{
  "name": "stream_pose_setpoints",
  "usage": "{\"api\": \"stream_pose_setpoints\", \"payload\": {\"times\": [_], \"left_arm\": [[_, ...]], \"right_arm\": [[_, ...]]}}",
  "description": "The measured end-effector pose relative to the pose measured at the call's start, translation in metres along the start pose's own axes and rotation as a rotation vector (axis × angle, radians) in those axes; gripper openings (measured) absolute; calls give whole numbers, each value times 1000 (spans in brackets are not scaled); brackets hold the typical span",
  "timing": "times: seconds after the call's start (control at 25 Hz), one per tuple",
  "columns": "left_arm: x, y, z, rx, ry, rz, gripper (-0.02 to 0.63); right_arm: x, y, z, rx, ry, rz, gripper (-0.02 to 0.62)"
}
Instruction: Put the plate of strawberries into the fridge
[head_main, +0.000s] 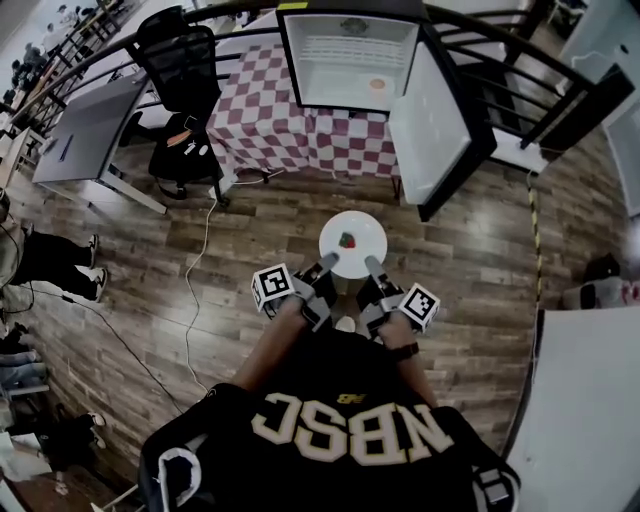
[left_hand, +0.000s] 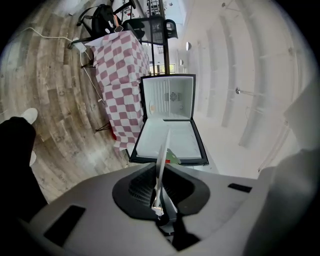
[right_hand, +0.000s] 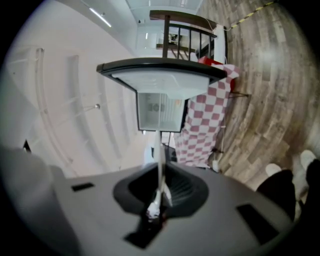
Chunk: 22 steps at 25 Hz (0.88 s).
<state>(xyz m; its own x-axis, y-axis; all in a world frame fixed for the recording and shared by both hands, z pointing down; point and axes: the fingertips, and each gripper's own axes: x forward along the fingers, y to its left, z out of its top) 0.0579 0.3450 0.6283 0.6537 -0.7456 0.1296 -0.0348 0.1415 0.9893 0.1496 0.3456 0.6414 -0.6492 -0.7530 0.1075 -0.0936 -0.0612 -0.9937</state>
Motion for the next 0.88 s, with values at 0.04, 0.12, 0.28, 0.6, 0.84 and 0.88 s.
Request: {"api": "stream_pose_setpoints", "payload": {"times": [0.04,0.12,0.28,0.6,0.84,0.88], "left_arm": [[0,3,2,-6,-6,6,34],[1,9,6,-17,-11,16,34],[17,15,21,-28,6,20,34],[94,-7,74,-42,104,6,34],[130,-37,160,22,105,-15,34],[135,-42,173,21,104,-21,34]], "right_arm": [[2,-3,-1,8,4,-2,40],[8,-7,-1,24,10,-2,40],[23,-11,10,23,-2,-12,40],[83,0,77,7,-91,-35,40],[169,31,104,-30,-105,5,40],[183,36,108,-40,-106,7,40]]}}
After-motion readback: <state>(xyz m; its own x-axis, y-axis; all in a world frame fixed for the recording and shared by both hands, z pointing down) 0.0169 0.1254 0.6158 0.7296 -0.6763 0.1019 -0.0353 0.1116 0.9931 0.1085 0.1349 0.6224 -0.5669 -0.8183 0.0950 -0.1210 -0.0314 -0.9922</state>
